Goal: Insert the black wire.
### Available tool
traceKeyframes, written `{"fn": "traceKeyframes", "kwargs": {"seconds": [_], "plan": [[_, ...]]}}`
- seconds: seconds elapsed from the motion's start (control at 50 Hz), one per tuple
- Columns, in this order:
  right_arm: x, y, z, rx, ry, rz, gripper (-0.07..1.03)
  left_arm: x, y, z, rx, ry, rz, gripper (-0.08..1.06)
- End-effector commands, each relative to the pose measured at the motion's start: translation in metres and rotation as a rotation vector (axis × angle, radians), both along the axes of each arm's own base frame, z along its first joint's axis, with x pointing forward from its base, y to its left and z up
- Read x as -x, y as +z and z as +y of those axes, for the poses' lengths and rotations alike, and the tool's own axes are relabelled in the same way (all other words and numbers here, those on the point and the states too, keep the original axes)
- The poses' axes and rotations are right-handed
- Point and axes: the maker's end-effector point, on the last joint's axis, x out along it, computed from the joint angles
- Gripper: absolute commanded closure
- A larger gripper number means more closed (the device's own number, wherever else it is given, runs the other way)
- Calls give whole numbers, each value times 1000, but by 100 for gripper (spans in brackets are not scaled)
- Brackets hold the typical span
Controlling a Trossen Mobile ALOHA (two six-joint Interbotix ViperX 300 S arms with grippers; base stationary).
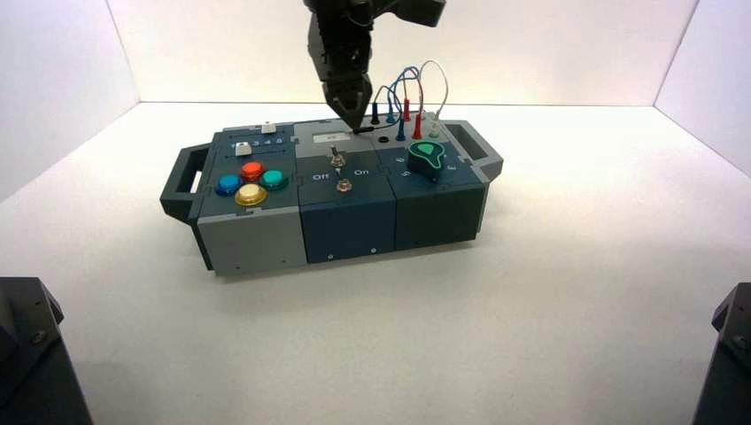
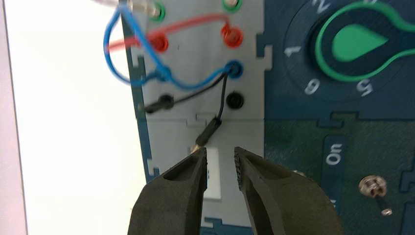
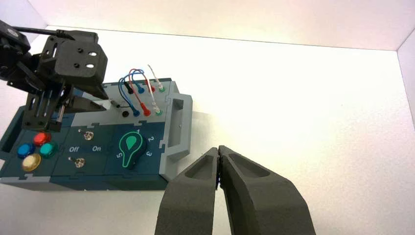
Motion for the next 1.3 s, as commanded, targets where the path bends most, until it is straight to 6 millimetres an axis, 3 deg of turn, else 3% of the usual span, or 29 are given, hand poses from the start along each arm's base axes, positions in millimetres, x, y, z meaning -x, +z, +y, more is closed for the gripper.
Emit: {"fn": "traceKeyframes", "kwargs": {"seconds": [0.02, 0.36, 1.3], "plan": [[-4, 12, 1, -10, -1, -21, 98, -7, 20, -15, 36, -30, -47, 64], [-4, 13, 2, -11, 0, -22, 98, -11, 25, -19, 37, -45, -57, 64], [-4, 12, 2, -13, -2, -20, 98, -11, 7, -25, 2, -95, -15, 64]]}}
